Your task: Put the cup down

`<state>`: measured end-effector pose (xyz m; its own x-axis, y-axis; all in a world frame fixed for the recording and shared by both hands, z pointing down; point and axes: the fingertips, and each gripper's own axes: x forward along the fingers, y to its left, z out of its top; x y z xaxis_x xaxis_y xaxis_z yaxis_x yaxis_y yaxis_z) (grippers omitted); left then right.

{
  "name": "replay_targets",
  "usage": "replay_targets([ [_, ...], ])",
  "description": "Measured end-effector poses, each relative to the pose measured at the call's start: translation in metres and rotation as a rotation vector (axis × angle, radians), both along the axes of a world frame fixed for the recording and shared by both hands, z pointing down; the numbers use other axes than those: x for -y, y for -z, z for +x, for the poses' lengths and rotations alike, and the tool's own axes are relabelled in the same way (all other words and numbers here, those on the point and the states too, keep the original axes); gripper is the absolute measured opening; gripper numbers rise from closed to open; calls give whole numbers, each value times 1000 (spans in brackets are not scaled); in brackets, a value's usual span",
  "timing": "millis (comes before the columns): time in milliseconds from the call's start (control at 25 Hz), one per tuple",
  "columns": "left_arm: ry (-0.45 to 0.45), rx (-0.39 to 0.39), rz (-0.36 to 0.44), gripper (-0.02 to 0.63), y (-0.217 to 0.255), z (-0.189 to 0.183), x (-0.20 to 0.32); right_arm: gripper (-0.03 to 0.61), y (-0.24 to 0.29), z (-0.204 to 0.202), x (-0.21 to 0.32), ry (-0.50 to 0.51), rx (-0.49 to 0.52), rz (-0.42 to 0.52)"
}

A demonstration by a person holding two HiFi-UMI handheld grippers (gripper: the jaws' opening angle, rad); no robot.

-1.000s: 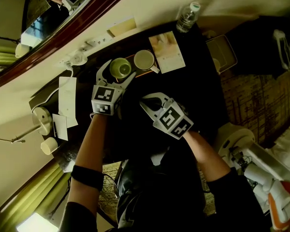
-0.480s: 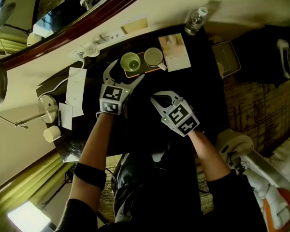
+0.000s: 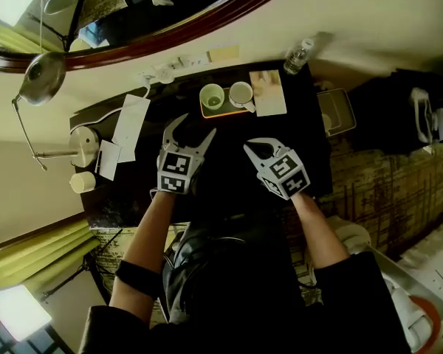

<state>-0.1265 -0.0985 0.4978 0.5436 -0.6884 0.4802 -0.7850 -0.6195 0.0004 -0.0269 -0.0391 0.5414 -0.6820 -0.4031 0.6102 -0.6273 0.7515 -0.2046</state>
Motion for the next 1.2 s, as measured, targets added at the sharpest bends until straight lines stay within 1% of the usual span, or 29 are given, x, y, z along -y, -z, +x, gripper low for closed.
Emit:
replay_targets([
  [120,60,-24,22,219,22,-14,-17,5,12,9,-4,2,-16,25],
  [240,115,-58,26,193,28,-31,-33,5,23,18,-8,-1,-19,43],
  [320,161,-79,25,151,26,-44,-39,5,31,22,-8,-7,-12,55],
  [440,191,-90,19,64,26,-52,-51,5,40,29,-10,-26,-8,68],
  [480,197,-91,20,25,27,-53,-55,5,42,31,-11,-30,-8,72],
  [520,201,-93,19,5,27,-53,-60,5,43,33,-13,-33,-10,76],
  [760,198,-102,31,4,31,-52,-86,5,55,36,-22,-59,-4,85],
  [920,175,-100,8,4,37,-44,-102,5,53,41,-29,-86,2,84],
  [1080,158,-66,5,4,35,-45,-111,5,46,43,-36,-101,5,65],
  [1200,157,-66,2,4,35,-45,-110,5,41,44,-39,-108,4,56],
])
